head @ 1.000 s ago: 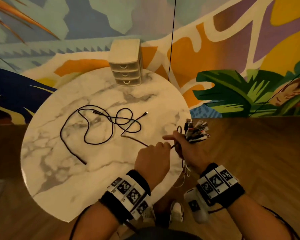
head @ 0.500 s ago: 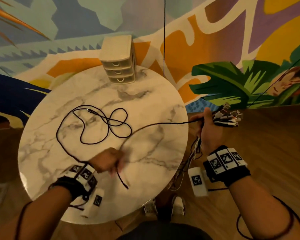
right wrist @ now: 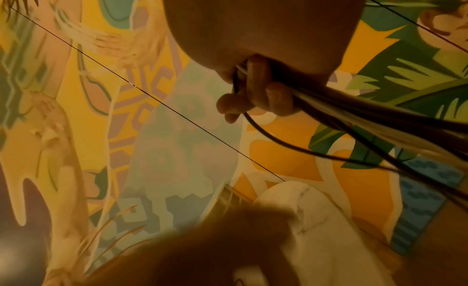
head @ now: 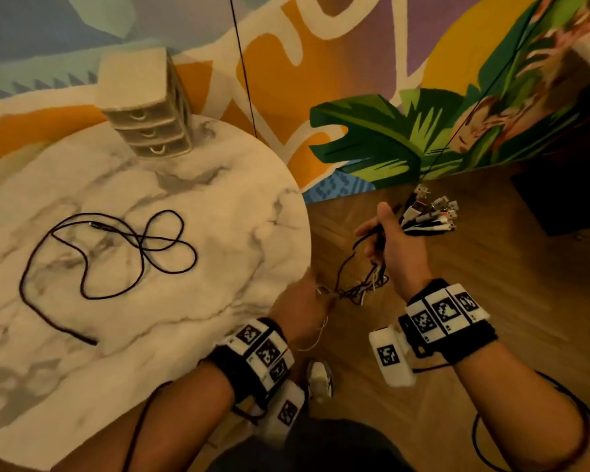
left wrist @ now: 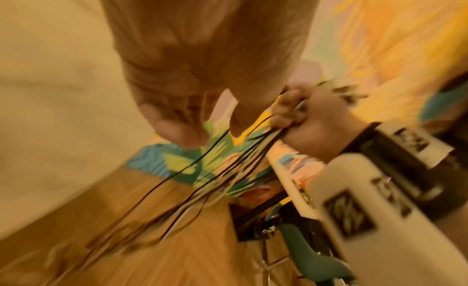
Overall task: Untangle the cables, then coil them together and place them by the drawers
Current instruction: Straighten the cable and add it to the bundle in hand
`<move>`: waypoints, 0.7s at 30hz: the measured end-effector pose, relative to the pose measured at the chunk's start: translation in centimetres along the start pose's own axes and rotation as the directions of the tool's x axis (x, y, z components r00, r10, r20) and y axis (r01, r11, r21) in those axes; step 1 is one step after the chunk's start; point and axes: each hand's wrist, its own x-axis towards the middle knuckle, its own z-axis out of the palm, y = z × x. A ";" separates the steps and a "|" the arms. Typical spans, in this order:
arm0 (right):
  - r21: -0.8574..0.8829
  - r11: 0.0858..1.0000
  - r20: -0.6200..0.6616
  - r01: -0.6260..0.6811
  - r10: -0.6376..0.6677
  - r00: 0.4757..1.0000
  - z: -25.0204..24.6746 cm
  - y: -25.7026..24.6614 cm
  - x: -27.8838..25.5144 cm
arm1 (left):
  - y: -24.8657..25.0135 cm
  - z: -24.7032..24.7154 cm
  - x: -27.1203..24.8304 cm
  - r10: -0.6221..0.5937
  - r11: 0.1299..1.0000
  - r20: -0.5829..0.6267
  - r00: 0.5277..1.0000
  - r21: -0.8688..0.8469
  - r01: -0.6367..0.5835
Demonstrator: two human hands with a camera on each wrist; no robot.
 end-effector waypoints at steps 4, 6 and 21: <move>0.000 0.999 -0.002 -0.046 0.046 0.999 -0.6 -0.4 -0.3 | 5.7 -0.9 3.9 0.285 0.945 -0.108 0.952 0.199 -0.260; -0.041 0.999 0.012 -0.030 0.031 0.999 -1.4 -0.5 -0.1 | 6.5 -1.1 5.7 0.335 0.905 -0.094 0.938 0.311 -0.292; -0.112 0.982 0.033 0.150 -0.147 0.989 -4.1 -0.9 0.3 | 4.4 1.1 6.4 0.363 0.930 0.062 0.930 0.032 -0.365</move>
